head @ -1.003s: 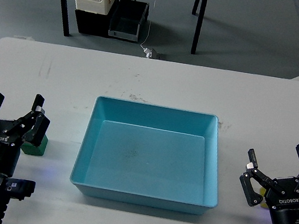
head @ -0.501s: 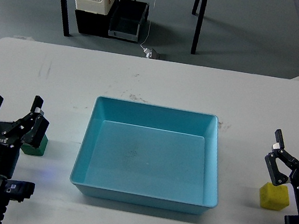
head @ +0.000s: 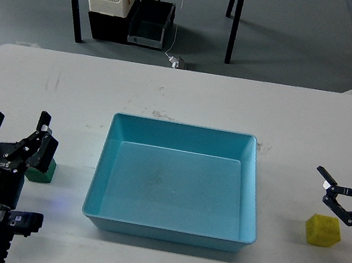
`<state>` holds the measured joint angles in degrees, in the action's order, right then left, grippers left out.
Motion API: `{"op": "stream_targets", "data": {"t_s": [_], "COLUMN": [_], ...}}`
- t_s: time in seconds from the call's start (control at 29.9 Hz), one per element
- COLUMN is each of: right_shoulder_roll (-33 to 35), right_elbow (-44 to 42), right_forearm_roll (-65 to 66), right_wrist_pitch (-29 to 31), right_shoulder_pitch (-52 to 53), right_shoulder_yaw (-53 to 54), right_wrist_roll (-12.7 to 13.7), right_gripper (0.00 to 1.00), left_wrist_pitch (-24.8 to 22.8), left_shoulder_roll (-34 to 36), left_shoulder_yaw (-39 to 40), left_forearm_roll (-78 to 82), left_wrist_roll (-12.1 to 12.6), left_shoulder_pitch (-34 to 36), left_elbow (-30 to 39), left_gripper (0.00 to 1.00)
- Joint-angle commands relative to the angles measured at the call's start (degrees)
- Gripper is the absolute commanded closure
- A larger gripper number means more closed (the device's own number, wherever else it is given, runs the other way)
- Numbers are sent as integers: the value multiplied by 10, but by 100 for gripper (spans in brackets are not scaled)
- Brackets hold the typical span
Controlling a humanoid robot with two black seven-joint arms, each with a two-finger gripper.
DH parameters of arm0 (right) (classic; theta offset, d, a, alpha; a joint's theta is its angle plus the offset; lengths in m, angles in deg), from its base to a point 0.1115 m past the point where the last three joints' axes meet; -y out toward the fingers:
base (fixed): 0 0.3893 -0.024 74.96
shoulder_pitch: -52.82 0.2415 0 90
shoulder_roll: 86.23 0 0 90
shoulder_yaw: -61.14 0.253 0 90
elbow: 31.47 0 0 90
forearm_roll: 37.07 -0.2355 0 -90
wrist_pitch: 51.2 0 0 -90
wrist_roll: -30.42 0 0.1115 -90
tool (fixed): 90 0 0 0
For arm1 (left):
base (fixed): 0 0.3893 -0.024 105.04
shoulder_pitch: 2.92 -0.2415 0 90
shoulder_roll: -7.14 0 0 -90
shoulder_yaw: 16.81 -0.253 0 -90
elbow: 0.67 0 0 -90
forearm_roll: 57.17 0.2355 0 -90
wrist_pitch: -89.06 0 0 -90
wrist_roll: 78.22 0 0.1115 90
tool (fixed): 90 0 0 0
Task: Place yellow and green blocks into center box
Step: 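Raise the right gripper and move it up away from the yellow cube, then lower the right gripper onto the yellow cube and close on it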
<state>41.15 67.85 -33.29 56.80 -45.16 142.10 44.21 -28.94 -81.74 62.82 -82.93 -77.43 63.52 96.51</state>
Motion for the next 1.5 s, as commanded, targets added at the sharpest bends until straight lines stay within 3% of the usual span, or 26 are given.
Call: {"op": "stream_targets", "data": {"t_s": [0.0,0.13,0.37,0.53,0.6,0.9,1.14,1.47], "right_shoulder_roll": [71,139,240,292,304,276,229,212], "right_elbow": [0,0,0,0,1,0,0,-5], "right_forearm_roll": [52,83,139,216,270,453,558,569], "right_wrist_pitch": [-31,-68,-69,-40,-6,94,94,93], "right_shoulder_pitch": [80,182,365,491,528,600,637,652], "right_shoulder_yaw": [-61,-153,-315,-441,-484,-625,-774,-788], "right_wrist_roll": [7,24,58,109,113,116,116,117], "right_gripper": [0,0,0,0,0,0,0,0], "left_wrist_pitch": [0,0,0,0,0,0,0,0], "left_shoulder_roll": [0,-1,-1,-1,-1,-1,-1,0], "left_shoulder_yaw": [-1,-1,0,-1,-1,-4,-4,-2], "left_forearm_roll": [0,0,0,0,0,1,1,1], "left_wrist_roll": [1,1,0,0,0,0,0,0], "left_shoulder_pitch": [1,3,3,2,2,0,0,0], "left_elbow": [0,8,9,9,8,8,6,1], "left_gripper": [0,0,0,0,0,0,0,0]}}
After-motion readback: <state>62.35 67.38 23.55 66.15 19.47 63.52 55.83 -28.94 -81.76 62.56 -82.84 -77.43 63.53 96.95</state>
